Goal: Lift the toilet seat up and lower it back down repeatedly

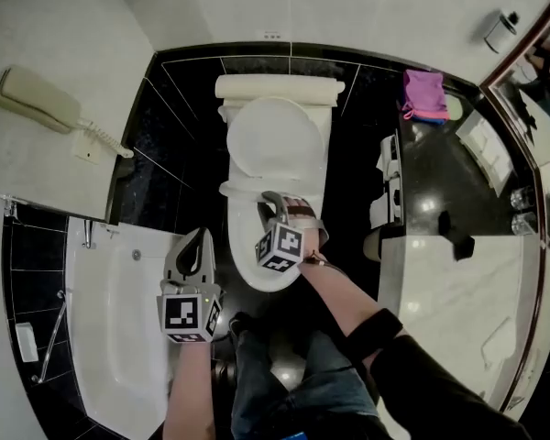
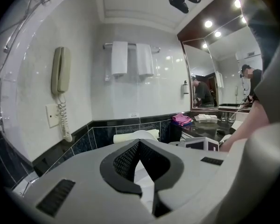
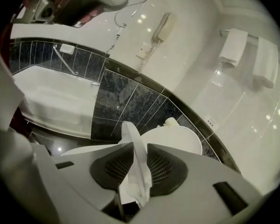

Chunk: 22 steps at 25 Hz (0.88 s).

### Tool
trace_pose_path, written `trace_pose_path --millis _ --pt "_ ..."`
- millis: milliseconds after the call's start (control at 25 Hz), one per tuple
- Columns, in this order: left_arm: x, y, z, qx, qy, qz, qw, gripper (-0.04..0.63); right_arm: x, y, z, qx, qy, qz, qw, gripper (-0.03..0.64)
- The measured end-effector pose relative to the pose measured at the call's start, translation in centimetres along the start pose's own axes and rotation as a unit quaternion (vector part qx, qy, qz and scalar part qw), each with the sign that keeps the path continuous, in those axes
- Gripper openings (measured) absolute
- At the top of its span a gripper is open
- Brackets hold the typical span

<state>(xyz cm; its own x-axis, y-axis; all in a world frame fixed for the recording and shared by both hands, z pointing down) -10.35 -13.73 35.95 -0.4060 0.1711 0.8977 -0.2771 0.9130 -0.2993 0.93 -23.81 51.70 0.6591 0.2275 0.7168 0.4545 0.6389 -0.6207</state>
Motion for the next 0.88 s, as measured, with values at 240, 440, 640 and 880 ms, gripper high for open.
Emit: trace_pose_path --millis 240,440,640,880 --pt "-0.9 -3.6 2.2 0.012 -0.01 -0.01 0.9998 0.001 -2.6 -3.1 -6.7 0.034 -0.031 -0.004 0.999 0.11" --pt "-1.2 -8.5 3.8 0.05 -0.012 -0.019 0.9985 0.0 -4.4 -6.0 -12.1 0.058 -0.067 -0.005 0.996 0.11" --pt "-1.3 -13.5 5.8 0.087 -0.014 -0.022 0.9959 0.001 -5.2 -8.8 -16.1 0.081 -0.105 0.0 0.991 0.109" --pt "-1.5 -18.4 7.7 0.117 -0.022 -0.03 0.9924 0.001 -5.5 -12.1 -20.1 0.097 -0.13 0.007 0.987 0.109"
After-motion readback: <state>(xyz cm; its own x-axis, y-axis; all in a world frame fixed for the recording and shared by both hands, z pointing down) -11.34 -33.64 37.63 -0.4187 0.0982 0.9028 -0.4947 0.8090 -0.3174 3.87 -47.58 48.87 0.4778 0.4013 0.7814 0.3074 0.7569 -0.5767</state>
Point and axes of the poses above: the fingertips, and each gripper's own axes: y backward along the fingers, z to its left, x out of its underside, the point moved 4 cm from there along y, backward along the fingers, and after that the axes turned 15 degrees about -y, right-handed, at the moved point
